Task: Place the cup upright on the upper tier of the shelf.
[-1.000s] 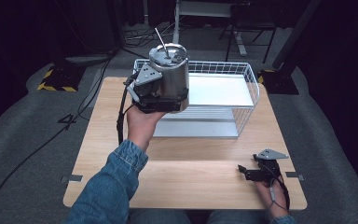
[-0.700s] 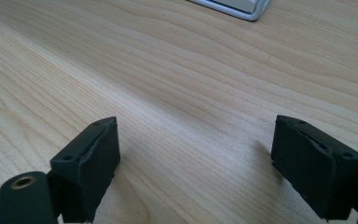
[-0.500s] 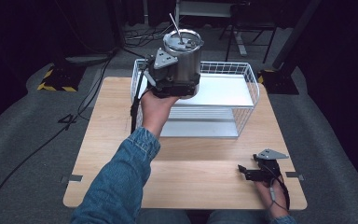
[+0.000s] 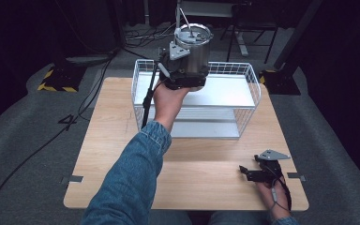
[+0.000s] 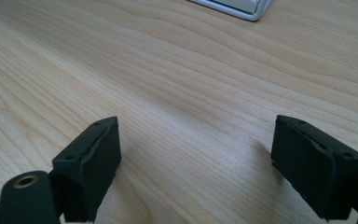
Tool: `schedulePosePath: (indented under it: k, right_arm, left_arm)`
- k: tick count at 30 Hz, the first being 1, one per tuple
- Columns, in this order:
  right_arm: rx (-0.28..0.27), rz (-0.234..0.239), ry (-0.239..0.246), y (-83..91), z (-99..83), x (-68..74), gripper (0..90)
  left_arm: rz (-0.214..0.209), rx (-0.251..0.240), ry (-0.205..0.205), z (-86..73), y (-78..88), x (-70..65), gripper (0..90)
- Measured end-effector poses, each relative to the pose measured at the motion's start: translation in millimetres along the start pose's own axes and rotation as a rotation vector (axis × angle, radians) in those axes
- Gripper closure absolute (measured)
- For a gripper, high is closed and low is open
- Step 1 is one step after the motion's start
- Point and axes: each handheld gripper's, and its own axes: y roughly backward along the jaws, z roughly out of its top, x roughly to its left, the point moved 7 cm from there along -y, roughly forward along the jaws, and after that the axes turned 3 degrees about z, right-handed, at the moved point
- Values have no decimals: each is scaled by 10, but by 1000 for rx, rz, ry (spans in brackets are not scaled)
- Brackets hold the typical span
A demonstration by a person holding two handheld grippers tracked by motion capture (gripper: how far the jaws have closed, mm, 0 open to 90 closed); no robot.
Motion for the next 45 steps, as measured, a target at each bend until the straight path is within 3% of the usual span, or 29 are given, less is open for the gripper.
schedulePosePath:
  k: [4, 9, 15, 20, 28, 42, 45]
  right_arm:
    - [0, 1, 1, 0, 0, 0, 165]
    - [0, 1, 0, 0, 0, 0, 165]
    - [-1, 1, 1, 0, 0, 0, 165]
    - [-1, 1, 1, 0, 0, -1, 165]
    - [-1, 1, 0, 1, 0, 1, 166]
    - [1, 1, 3, 1, -1, 0, 166]
    - [1, 1, 3, 1, -1, 0, 166]
  left_arm:
    - [25, 7, -9, -4, -82, 27, 36]
    - [30, 18, 6, -33, -153, 38, 36]
    - [28, 58, -10, -126, -236, 30, 36]
    - [31, 60, -5, -165, -264, 20, 36]
    - [53, 104, -6, -275, -335, 22, 36]
    - [50, 151, 2, -432, -398, 45, 35]
    - [48, 141, 9, -444, -393, 53, 35]
